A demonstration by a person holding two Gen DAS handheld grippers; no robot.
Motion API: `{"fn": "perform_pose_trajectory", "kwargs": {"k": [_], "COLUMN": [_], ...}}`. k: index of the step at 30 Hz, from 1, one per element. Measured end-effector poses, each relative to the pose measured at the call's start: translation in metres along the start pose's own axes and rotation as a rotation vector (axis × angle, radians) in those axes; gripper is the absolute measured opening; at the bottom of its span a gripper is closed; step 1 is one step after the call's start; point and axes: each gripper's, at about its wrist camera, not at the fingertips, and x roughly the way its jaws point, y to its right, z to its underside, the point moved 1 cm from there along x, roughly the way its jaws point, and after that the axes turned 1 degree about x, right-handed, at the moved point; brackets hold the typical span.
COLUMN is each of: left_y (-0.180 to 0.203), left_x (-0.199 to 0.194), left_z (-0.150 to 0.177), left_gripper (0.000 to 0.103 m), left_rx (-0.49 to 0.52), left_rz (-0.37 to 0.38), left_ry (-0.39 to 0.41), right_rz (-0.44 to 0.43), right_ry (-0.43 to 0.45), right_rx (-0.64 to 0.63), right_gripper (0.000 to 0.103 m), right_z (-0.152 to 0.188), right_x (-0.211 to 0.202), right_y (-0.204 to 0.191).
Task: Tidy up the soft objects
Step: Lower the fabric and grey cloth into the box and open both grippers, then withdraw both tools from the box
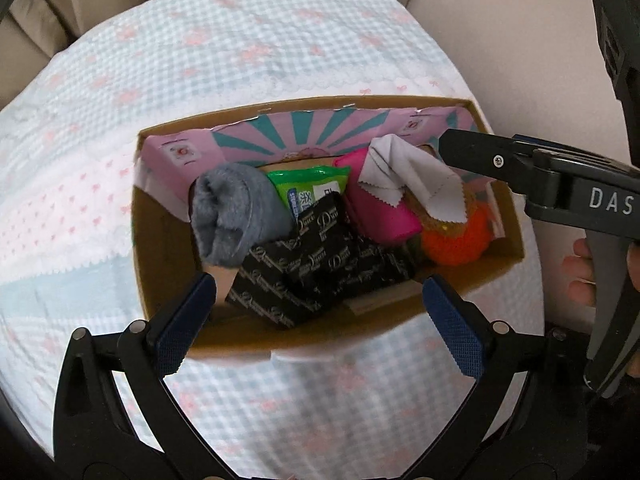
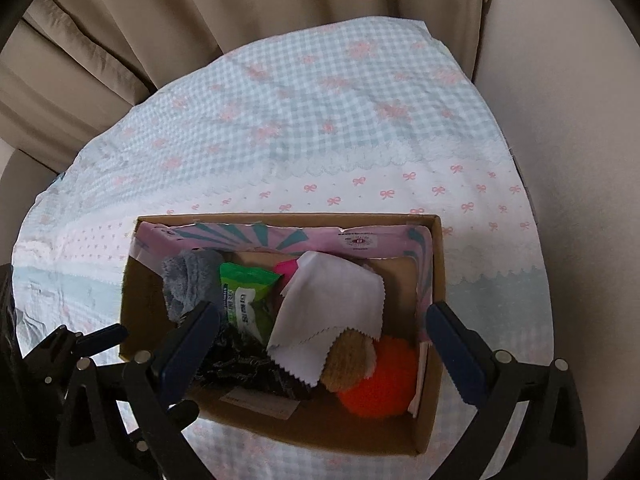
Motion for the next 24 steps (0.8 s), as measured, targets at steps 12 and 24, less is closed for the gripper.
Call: {"fn": "perform_pose_trajectory", "kwargs": {"k": [12, 24], "left_y": [-0.005, -0.064], "left_x": [-0.098, -0.265], "left_z": [0.024, 0.066], "left_gripper": [0.103, 0.103], "left_rx": [-0.001, -0.037], "left_rz": [0.016, -0.036], "left_ry": [0.14, 0.38], "right_rz": [0.009, -0.004], "right_ry": [0.097, 0.267], "right_rx": [0.0, -0.054], "right_gripper": [0.103, 0.103], "right_z": [0.015, 0.038], "right_x": [-0.08, -0.208], "right_y": [-0.036, -0.13]}}
